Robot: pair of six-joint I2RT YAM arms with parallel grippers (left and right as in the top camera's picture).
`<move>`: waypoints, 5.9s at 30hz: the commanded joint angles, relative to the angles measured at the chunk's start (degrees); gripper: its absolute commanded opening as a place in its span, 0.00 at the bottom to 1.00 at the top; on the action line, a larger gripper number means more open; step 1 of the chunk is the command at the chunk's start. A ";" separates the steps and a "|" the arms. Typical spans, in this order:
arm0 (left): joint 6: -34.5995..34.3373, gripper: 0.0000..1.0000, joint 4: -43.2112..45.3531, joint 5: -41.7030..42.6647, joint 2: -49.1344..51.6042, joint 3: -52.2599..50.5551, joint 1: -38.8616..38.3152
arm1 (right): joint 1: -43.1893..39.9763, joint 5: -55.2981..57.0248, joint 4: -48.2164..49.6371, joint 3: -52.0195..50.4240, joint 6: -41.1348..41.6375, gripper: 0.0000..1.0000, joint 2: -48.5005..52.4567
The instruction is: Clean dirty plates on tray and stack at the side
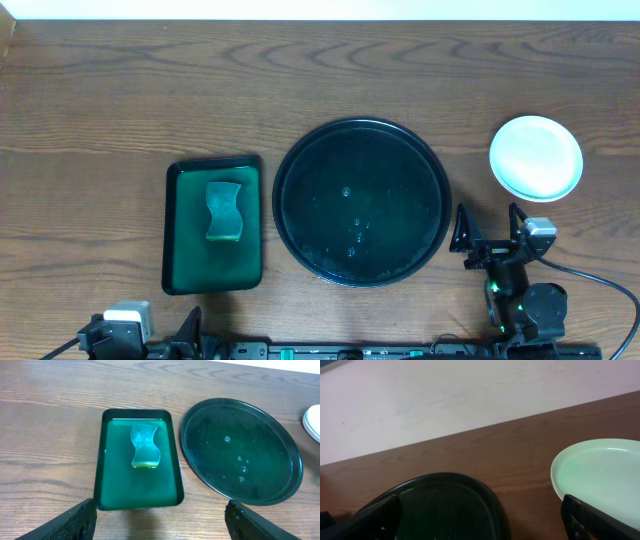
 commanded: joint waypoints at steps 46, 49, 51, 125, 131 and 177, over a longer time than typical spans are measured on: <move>4.44 0.82 58.55 -3.72 -0.22 -19.39 0.85 | 0.44 -0.44 -0.17 -0.09 -1.09 0.99 -0.37; 4.28 0.82 65.20 -2.54 -0.59 -25.59 0.85 | 0.44 -0.44 -0.17 -0.09 -1.09 0.99 -0.37; 4.00 0.82 68.24 -1.92 -1.33 -29.00 0.85 | 0.44 -0.44 -0.17 -0.09 -1.09 0.99 -0.37; -12.11 0.82 76.52 -1.18 -12.55 -65.61 9.60 | 0.44 -0.44 -0.17 -0.09 -1.09 0.99 -0.37; -12.11 0.82 76.52 -1.18 -12.55 -65.61 9.60 | 0.44 -0.44 -0.17 -0.09 -1.09 0.99 -0.37; -12.11 0.82 76.52 -1.18 -12.55 -65.61 9.60 | 0.44 -0.44 -0.17 -0.09 -1.09 0.99 -0.37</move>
